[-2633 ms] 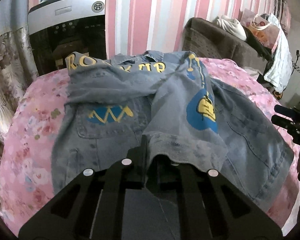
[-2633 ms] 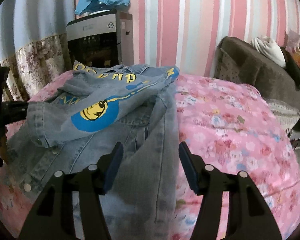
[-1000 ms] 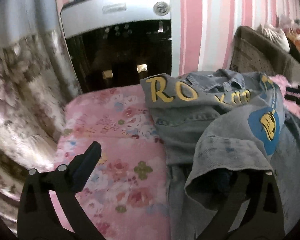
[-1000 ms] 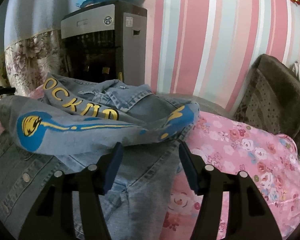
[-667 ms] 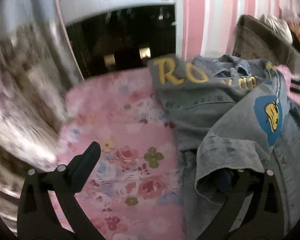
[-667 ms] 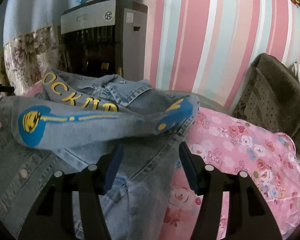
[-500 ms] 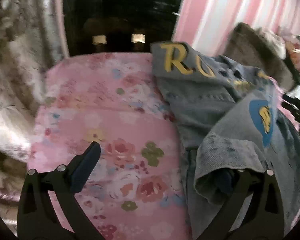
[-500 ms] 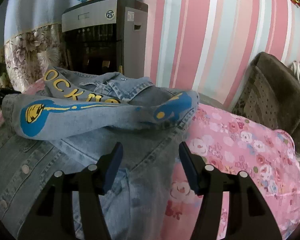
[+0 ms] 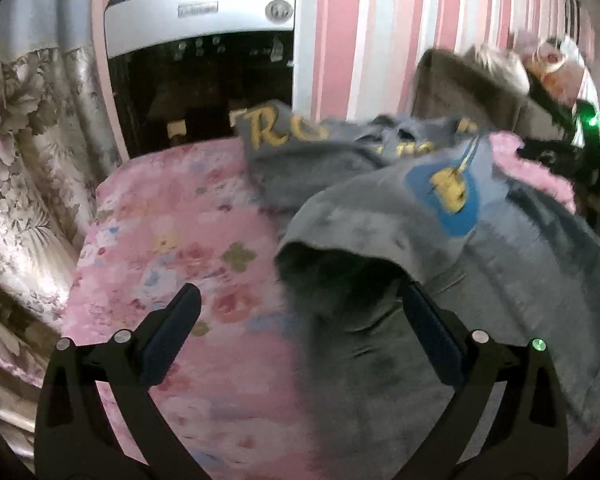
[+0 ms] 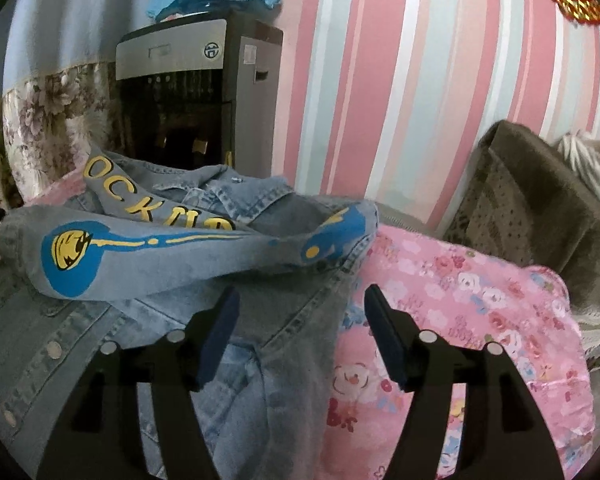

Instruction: Fold large clothes

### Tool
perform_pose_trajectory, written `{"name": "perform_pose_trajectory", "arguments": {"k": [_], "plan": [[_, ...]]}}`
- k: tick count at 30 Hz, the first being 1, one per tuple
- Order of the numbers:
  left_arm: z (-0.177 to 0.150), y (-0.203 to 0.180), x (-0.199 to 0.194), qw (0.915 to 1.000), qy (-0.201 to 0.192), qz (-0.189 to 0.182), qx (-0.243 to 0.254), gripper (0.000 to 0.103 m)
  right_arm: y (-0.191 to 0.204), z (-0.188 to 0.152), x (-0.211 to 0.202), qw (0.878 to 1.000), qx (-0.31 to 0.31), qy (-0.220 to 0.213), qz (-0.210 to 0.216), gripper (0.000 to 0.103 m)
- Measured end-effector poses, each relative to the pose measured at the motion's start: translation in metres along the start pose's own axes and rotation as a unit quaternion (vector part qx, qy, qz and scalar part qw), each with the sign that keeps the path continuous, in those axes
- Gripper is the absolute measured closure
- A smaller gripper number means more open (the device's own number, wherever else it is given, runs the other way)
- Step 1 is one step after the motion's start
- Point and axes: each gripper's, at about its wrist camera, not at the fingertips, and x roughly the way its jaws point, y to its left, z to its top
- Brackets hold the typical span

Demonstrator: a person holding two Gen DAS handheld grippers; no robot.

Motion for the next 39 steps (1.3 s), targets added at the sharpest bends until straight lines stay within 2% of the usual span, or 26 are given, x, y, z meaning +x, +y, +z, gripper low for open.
{"name": "perform_pose_trajectory", "arguments": {"k": [2, 3, 4, 5, 7, 9, 11, 12, 15, 17, 20, 24, 26, 28, 29, 31, 33, 39], "plan": [[0.004, -0.012, 0.002, 0.9999, 0.007, -0.002, -0.008, 0.004, 0.004, 0.001, 0.000, 1.000, -0.014, 0.002, -0.014, 0.038], [0.007, -0.016, 0.005, 0.9998, 0.016, -0.006, -0.011, 0.012, 0.006, 0.002, -0.001, 1.000, -0.022, 0.002, -0.019, 0.038], [0.011, -0.021, 0.007, 0.9994, 0.024, -0.021, -0.015, 0.026, 0.007, 0.002, -0.002, 0.999, -0.028, 0.001, -0.021, 0.038], [0.014, -0.024, 0.010, 0.9990, 0.025, -0.032, -0.020, 0.029, 0.007, 0.002, -0.003, 0.999, -0.031, 0.001, -0.023, 0.038], [0.017, -0.029, 0.011, 0.9983, 0.029, -0.038, -0.032, 0.029, 0.005, 0.004, -0.004, 0.999, -0.030, 0.000, -0.022, 0.038], [0.016, -0.033, 0.006, 0.9990, 0.026, -0.021, -0.030, 0.028, 0.001, 0.005, -0.004, 1.000, -0.023, 0.001, -0.017, 0.038], [0.011, -0.033, -0.003, 0.9995, 0.016, -0.004, -0.028, 0.020, -0.004, 0.005, -0.003, 1.000, -0.014, 0.004, -0.007, 0.038], [0.008, -0.031, -0.008, 0.9995, 0.013, 0.006, -0.027, 0.012, -0.005, 0.004, -0.001, 1.000, -0.014, 0.007, -0.005, 0.038], [0.000, -0.025, -0.021, 0.9992, 0.013, 0.030, -0.022, 0.010, -0.006, 0.001, 0.004, 1.000, -0.018, 0.010, -0.004, 0.038], [-0.003, -0.023, -0.028, 0.9992, 0.015, 0.025, -0.026, 0.010, -0.006, -0.001, 0.008, 1.000, -0.019, 0.011, 0.000, 0.038], [-0.003, -0.034, -0.032, 0.9995, 0.017, -0.006, -0.027, 0.008, -0.005, -0.001, 0.012, 1.000, -0.018, 0.009, 0.003, 0.038], [0.003, -0.064, -0.011, 0.9995, 0.023, -0.022, -0.002, 0.009, -0.002, -0.001, 0.018, 1.000, -0.016, 0.010, 0.015, 0.038], [0.009, -0.074, 0.007, 0.9986, 0.039, -0.034, 0.006, 0.025, 0.000, -0.001, 0.020, 1.000, -0.019, 0.011, 0.017, 0.038], [0.013, -0.076, 0.022, 0.9977, 0.055, -0.038, 0.010, 0.060, 0.001, -0.001, 0.021, 0.999, -0.025, 0.013, 0.017, 0.038], [0.016, -0.074, 0.027, 0.9975, 0.059, -0.038, 0.008, 0.066, 0.002, -0.002, 0.022, 0.999, -0.027, 0.013, 0.018, 0.039], [0.026, -0.062, 0.036, 0.9962, 0.066, -0.055, -0.011, 0.092, 0.001, -0.001, 0.023, 0.999, -0.029, 0.014, 0.020, 0.039], [0.036, -0.050, 0.038, 0.9950, 0.065, -0.071, -0.027, 0.099, 0.000, 0.000, 0.025, 0.999, -0.030, 0.016, 0.021, 0.041], [0.068, -0.019, 0.042, 0.9933, 0.058, -0.087, -0.048, 0.099, 0.000, 0.007, 0.037, 0.999, -0.040, 0.019, 0.031, 0.044]]}}
